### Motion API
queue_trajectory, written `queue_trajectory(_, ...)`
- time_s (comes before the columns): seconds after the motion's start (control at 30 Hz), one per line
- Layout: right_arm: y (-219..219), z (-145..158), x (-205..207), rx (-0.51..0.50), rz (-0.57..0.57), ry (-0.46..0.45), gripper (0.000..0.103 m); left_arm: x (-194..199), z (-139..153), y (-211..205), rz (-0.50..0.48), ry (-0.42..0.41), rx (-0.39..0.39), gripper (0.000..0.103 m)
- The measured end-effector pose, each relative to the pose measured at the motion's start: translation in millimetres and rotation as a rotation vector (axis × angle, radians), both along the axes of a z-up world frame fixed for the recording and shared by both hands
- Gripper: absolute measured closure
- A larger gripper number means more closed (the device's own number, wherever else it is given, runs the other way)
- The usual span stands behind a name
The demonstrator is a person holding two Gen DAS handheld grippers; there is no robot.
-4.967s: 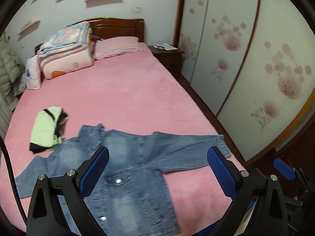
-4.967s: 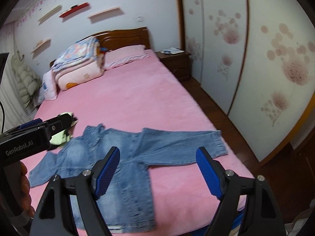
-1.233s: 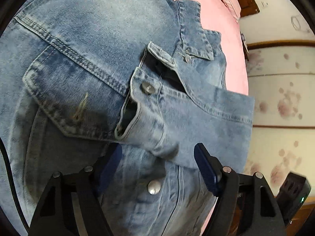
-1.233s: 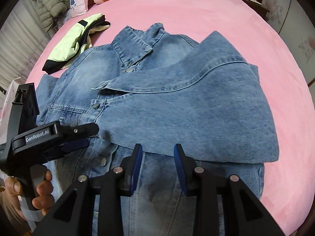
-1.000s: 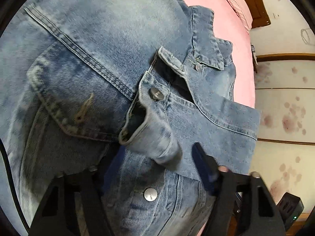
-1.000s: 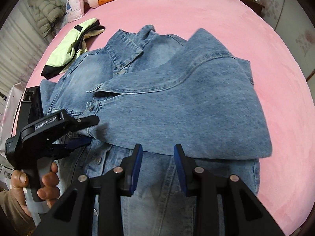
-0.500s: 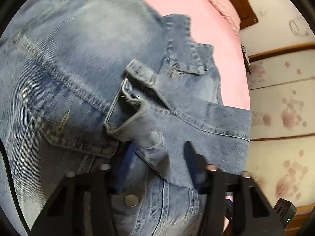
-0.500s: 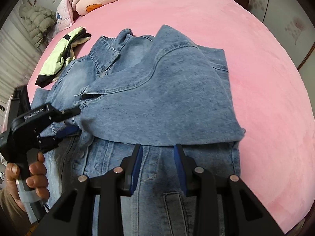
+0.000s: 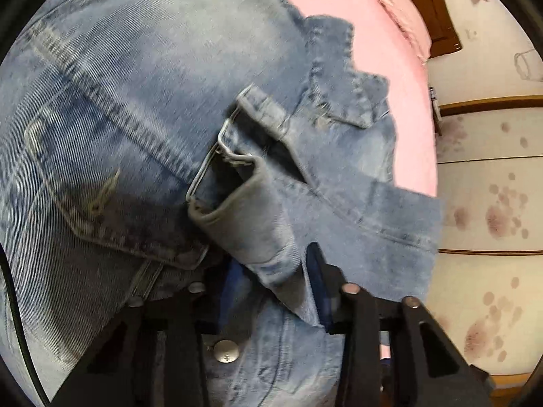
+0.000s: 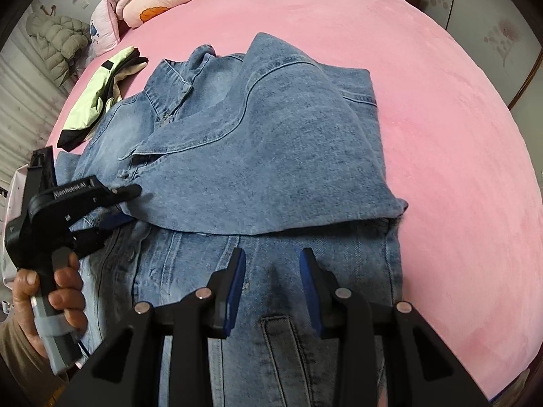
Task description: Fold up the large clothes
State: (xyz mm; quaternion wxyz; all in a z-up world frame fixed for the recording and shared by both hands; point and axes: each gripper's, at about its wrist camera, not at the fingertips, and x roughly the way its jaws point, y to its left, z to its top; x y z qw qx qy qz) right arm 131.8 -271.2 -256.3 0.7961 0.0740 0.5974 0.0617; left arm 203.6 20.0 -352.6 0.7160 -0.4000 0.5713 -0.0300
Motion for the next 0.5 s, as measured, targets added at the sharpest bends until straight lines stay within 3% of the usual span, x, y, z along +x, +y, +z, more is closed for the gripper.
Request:
queue_trajectory(0.03, -0.7, 1.2, -0.5, -0.002, -0.002, -0.005, 0.07, 2.0, 3.1, 0.0, -0.016, -0.004, 0.019, 0.088)
queue_trajectory(0.2, -3.2, 3.5, -1.5, -0.009, -0.007, -0.013, 0.07, 18.6, 39.4, -19.3, -0.152, -0.098, 0.162, 0.096)
queue_trajectory(0.33, -9.8, 8.3, -3.0, -0.019, -0.014, -0.034, 0.07, 13.8, 119.7, -28.8, -0.195, -0.392, 0.318, 0.096)
queue_trajectory(0.4, -12.6, 9.6, -4.3, -0.029, -0.015, -0.041, 0.07, 9.4, 147.0, -22.1, -0.18, -0.496, 0.38, 0.096)
queue_trajectory(0.43, -14.5, 9.1, -5.1, -0.038, -0.016, -0.041, 0.07, 9.5, 153.3, -15.2, -0.172, -0.523, 0.41, 0.096)
queue_trajectory(0.5, -17.9, 6.2, -6.1, -0.056, -0.017, -0.038, 0.07, 12.6, 145.9, 3.9, -0.152, -0.49, 0.439, 0.096)
